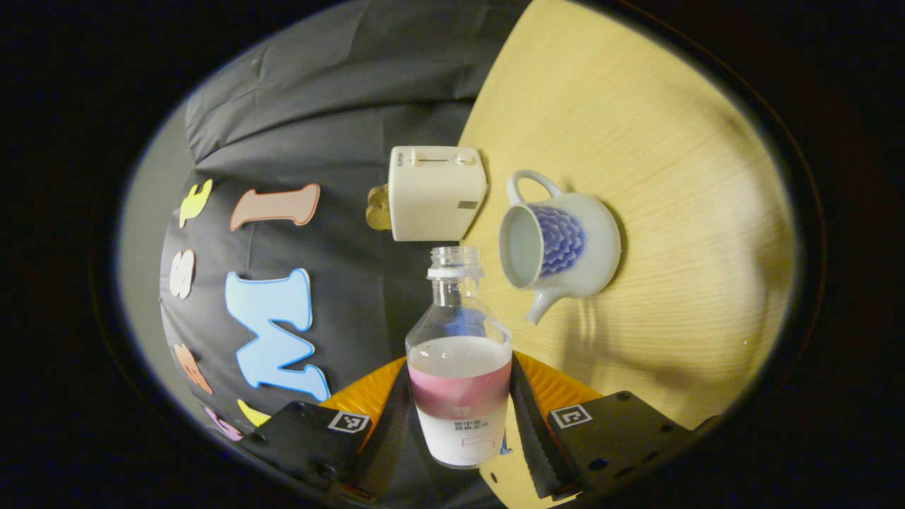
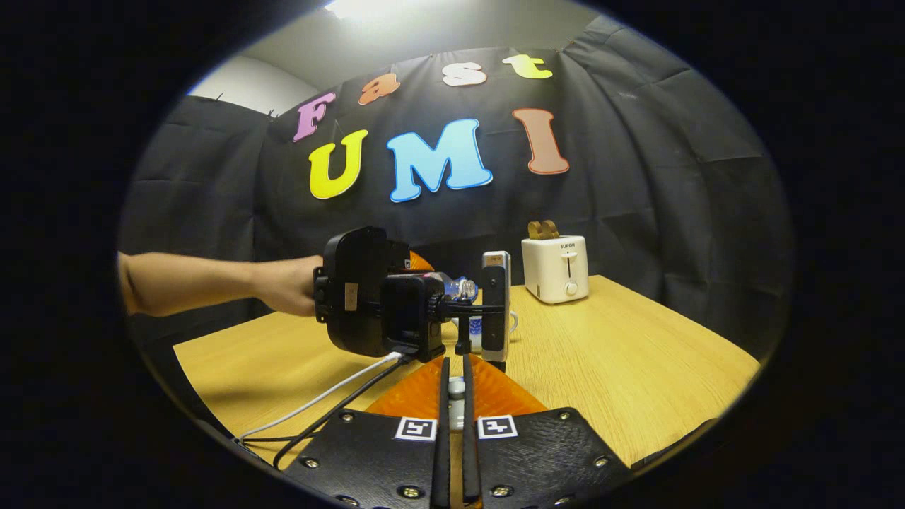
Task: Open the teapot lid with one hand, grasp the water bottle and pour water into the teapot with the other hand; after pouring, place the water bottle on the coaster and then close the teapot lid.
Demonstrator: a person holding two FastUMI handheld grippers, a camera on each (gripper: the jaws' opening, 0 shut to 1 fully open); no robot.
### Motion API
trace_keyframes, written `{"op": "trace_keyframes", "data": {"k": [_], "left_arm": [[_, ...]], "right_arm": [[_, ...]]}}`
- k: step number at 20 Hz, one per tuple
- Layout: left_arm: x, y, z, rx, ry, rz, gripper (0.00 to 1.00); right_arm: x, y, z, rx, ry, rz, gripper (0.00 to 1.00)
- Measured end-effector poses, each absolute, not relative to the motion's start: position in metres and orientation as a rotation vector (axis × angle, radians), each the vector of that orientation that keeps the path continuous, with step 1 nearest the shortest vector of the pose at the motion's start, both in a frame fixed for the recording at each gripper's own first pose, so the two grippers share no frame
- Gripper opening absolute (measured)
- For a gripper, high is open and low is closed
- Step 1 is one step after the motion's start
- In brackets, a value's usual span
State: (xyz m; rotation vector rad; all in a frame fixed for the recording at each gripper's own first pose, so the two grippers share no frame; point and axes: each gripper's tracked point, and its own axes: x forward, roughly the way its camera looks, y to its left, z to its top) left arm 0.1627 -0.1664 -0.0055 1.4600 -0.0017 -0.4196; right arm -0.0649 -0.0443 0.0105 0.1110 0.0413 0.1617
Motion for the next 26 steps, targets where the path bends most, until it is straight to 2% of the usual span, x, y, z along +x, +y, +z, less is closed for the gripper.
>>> {"op": "trace_keyframes", "data": {"k": [8, 14, 17, 23, 26], "left_arm": [[0.141, -0.089, 0.035, 0.945, 0.006, -0.279, 0.85], [0.096, -0.011, 0.050, 0.350, -0.002, -0.203, 0.85], [0.089, 0.020, 0.034, 0.123, 0.024, -0.176, 0.85], [0.101, 0.061, 0.038, -0.136, -0.012, -0.152, 0.84], [0.125, 0.072, 0.041, -0.107, -0.032, -0.108, 0.84]], "right_arm": [[-0.075, -0.047, 0.054, 0.071, -0.074, 0.129, 0.07], [-0.045, -0.021, 0.044, 0.076, -0.052, 0.174, 0.07], [-0.023, -0.009, 0.032, 0.075, -0.025, 0.196, 0.07], [0.015, 0.005, 0.003, 0.087, 0.032, 0.210, 0.07], [0.022, 0.007, -0.003, 0.081, 0.045, 0.216, 0.07]]}}
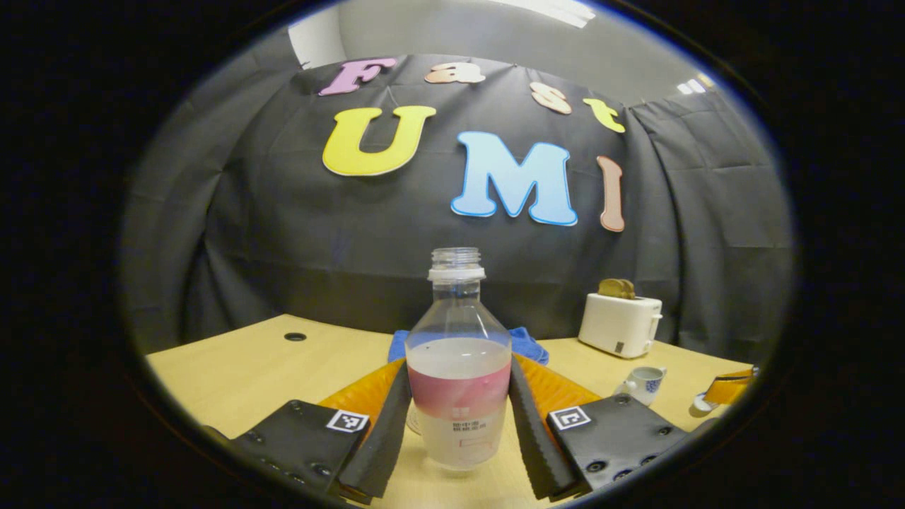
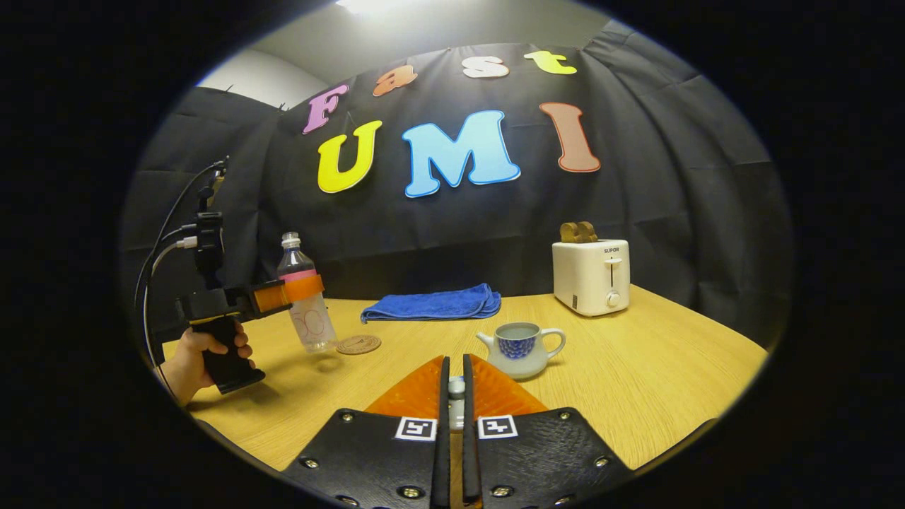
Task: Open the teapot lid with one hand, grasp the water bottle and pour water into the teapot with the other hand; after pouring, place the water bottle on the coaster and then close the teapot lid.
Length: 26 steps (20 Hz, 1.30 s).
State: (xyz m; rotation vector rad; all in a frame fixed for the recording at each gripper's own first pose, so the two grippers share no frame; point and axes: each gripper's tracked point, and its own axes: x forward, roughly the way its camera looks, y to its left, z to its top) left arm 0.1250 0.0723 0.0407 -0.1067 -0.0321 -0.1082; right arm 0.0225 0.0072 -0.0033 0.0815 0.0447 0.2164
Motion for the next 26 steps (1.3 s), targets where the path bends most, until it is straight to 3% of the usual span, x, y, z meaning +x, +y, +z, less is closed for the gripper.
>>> {"op": "trace_keyframes", "data": {"k": [15, 26], "left_arm": [[0.210, 0.061, 0.000, 0.000, 0.012, -0.084, 0.84], [0.218, 0.060, -0.011, -0.013, 0.017, -0.091, 0.87]], "right_arm": [[0.021, 0.006, -0.002, 0.084, 0.038, 0.226, 0.07], [0.021, 0.006, -0.002, 0.080, 0.041, 0.228, 0.07]]}}
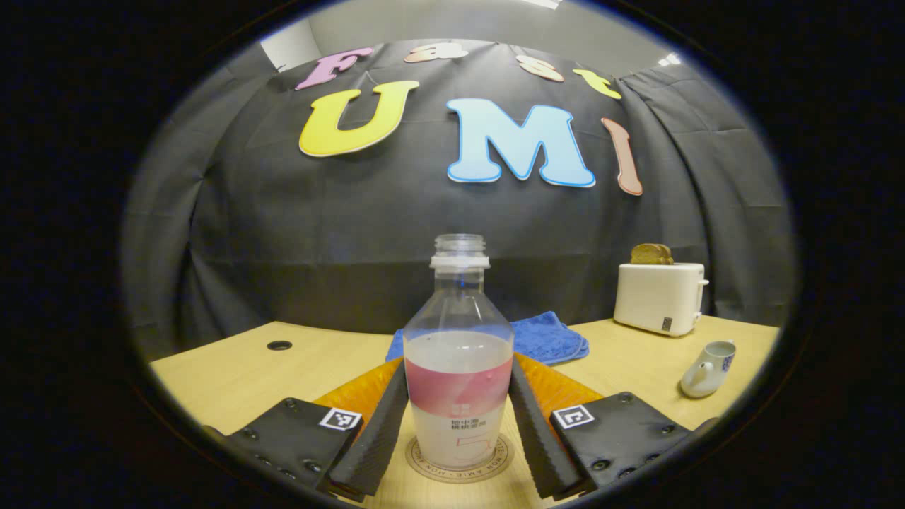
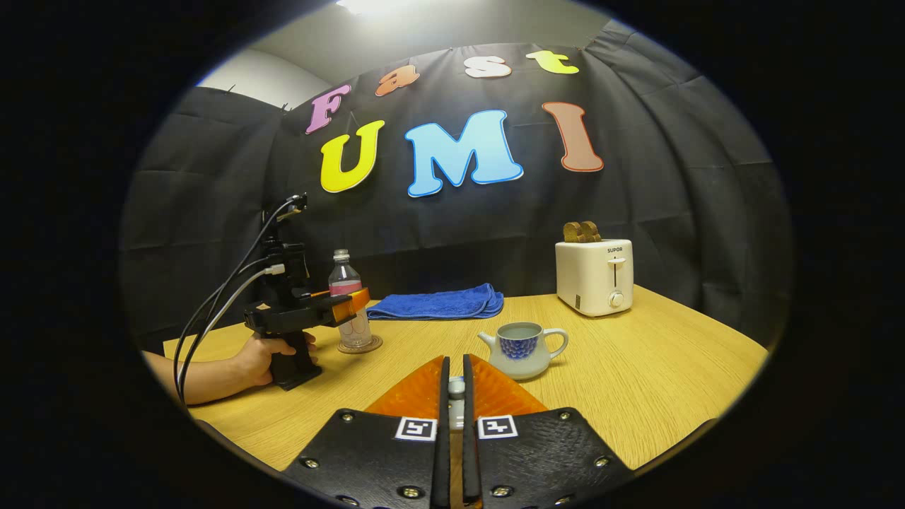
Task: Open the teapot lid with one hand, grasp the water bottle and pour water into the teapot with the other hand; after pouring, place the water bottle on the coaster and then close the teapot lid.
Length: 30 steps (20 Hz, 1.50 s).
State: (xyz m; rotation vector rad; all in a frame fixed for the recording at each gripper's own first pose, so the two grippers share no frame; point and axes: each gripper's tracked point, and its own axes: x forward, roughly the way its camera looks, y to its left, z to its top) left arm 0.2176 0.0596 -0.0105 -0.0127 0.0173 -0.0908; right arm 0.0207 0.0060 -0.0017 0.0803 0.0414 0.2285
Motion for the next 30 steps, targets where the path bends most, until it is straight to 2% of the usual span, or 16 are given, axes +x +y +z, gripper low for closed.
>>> {"op": "trace_keyframes", "data": {"k": [3, 7, 13, 17, 21, 25, 30], "left_arm": [[0.218, 0.056, -0.009, -0.022, 0.014, -0.091, 0.97], [0.213, 0.061, 0.001, -0.044, -0.007, -0.081, 0.97], [0.181, 0.072, 0.042, -0.060, -0.119, -0.065, 0.97], [0.130, 0.078, 0.077, -0.065, -0.204, -0.061, 0.97], [0.049, 0.066, 0.095, -0.065, -0.266, -0.089, 0.96], [0.011, 0.043, 0.076, -0.126, -0.236, -0.137, 0.97], [0.014, 0.065, 0.039, -0.164, -0.120, -0.060, 0.96]], "right_arm": [[0.019, 0.006, -0.002, 0.080, 0.041, 0.228, 0.07], [0.020, 0.002, -0.001, 0.087, 0.038, 0.219, 0.07], [0.022, -0.007, 0.007, 0.096, 0.016, 0.186, 0.07], [0.034, -0.019, 0.031, 0.083, -0.034, 0.154, 0.07], [0.056, -0.026, 0.054, 0.035, -0.071, 0.119, 0.07], [0.074, -0.019, 0.060, 0.045, -0.069, 0.129, 0.07], [0.101, -0.026, 0.062, 0.028, -0.076, 0.088, 0.07]]}}
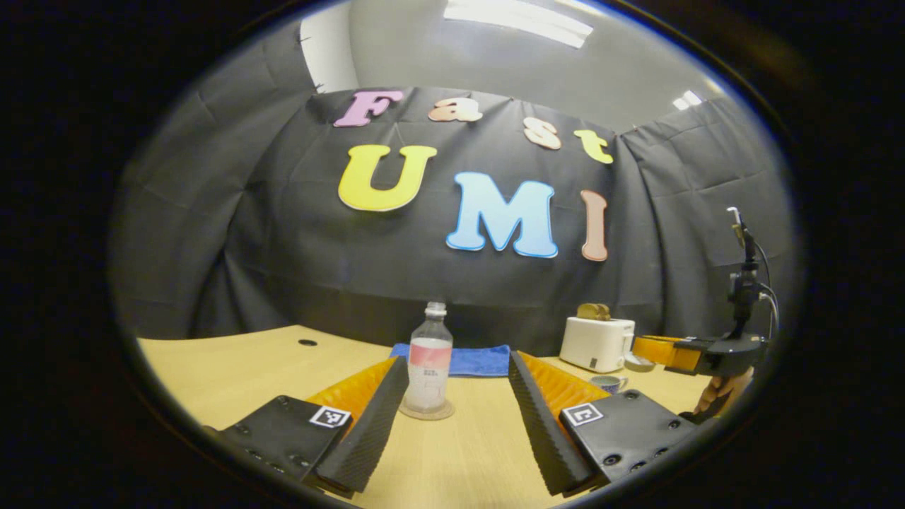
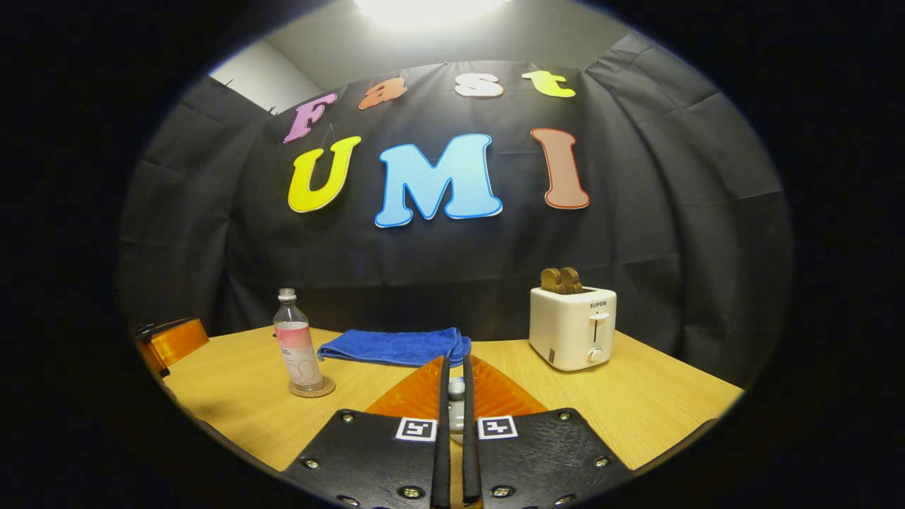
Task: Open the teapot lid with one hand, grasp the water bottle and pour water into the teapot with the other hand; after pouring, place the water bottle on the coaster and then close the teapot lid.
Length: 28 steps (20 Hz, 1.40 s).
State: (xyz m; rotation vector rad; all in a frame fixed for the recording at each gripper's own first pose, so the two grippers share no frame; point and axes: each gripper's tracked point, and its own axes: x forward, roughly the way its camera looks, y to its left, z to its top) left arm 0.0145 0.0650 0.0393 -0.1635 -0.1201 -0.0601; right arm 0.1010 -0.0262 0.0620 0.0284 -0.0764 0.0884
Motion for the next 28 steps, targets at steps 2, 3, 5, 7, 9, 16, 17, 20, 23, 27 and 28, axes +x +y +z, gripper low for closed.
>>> {"op": "trace_keyframes", "data": {"k": [2, 3, 5, 7, 9, 16, 17, 20, 23, 27, 28], "left_arm": [[0.016, 0.080, 0.025, -0.165, -0.072, -0.019, 0.97], [0.015, 0.084, 0.023, -0.178, -0.061, -0.014, 0.97], [0.014, 0.092, 0.025, -0.194, -0.065, -0.008, 0.97], [0.015, 0.097, 0.026, -0.191, -0.075, 0.000, 0.97], [0.014, 0.090, 0.025, -0.191, -0.078, -0.017, 0.97], [0.013, 0.056, 0.026, -0.142, -0.078, -0.083, 0.97], [0.014, 0.055, 0.024, -0.132, -0.077, -0.085, 0.97], [0.013, 0.055, 0.026, -0.127, -0.086, -0.082, 0.97], [0.013, 0.057, 0.025, -0.127, -0.086, -0.080, 0.96], [0.015, 0.057, 0.022, -0.123, -0.075, -0.079, 0.97], [0.015, 0.057, 0.022, -0.123, -0.074, -0.079, 0.96]], "right_arm": [[0.113, -0.033, 0.064, 0.035, -0.080, 0.068, 0.07], [0.120, -0.036, 0.062, 0.032, -0.079, 0.054, 0.07], [0.133, -0.040, 0.056, 0.030, -0.057, 0.042, 0.07], [0.145, -0.043, 0.052, 0.028, -0.042, 0.031, 0.07], [0.154, -0.044, 0.051, 0.017, -0.048, 0.022, 0.07], [0.171, -0.047, 0.016, 0.026, 0.037, 0.013, 0.07], [0.172, -0.045, 0.013, 0.025, 0.039, 0.016, 0.07], [0.175, -0.039, 0.006, 0.029, 0.055, 0.026, 0.07], [0.178, -0.038, -0.002, 0.028, 0.075, 0.021, 0.07], [0.175, -0.039, -0.002, 0.010, 0.093, 0.006, 0.10], [0.174, -0.037, 0.000, 0.001, 0.088, 0.013, 0.10]]}}
